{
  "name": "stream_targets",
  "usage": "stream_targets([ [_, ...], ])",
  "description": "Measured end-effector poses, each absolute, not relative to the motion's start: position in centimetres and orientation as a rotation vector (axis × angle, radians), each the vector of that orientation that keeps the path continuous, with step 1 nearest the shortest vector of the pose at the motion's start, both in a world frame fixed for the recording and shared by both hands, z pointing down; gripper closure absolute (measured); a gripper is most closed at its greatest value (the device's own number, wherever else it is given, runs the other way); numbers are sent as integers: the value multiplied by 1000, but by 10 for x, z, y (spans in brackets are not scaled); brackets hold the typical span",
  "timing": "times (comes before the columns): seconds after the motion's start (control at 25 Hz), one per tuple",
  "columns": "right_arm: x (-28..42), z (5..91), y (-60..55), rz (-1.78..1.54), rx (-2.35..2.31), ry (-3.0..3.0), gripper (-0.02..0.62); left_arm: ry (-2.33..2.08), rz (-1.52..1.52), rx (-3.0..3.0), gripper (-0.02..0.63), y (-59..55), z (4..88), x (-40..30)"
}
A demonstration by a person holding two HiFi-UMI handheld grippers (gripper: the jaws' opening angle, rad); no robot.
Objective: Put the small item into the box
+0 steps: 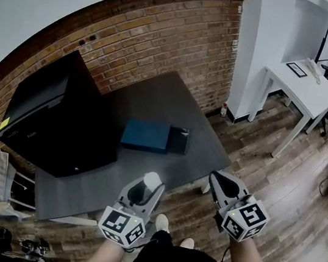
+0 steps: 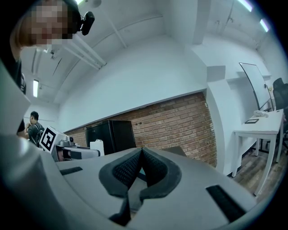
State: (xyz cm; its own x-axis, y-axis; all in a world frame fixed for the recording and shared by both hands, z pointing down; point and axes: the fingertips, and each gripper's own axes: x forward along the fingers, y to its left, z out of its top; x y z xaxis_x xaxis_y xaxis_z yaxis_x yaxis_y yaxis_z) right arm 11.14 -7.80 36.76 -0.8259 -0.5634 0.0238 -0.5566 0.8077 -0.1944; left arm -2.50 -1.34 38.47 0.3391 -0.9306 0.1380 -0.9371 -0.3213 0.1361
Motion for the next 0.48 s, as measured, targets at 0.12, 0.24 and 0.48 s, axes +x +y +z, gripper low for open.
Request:
stream_targets([
  [0.12, 106, 371, -82, -309, -920, 2958, 577, -1685, 63, 2407, 410, -20, 389, -25],
  [0.24, 100, 376, -89, -321, -933, 2962, 577, -1660, 74, 2412, 410, -30, 395, -28],
  [0.48, 86, 387, -115, -352, -963, 2974, 577, -1621, 67, 2421, 410, -63, 401, -40],
])
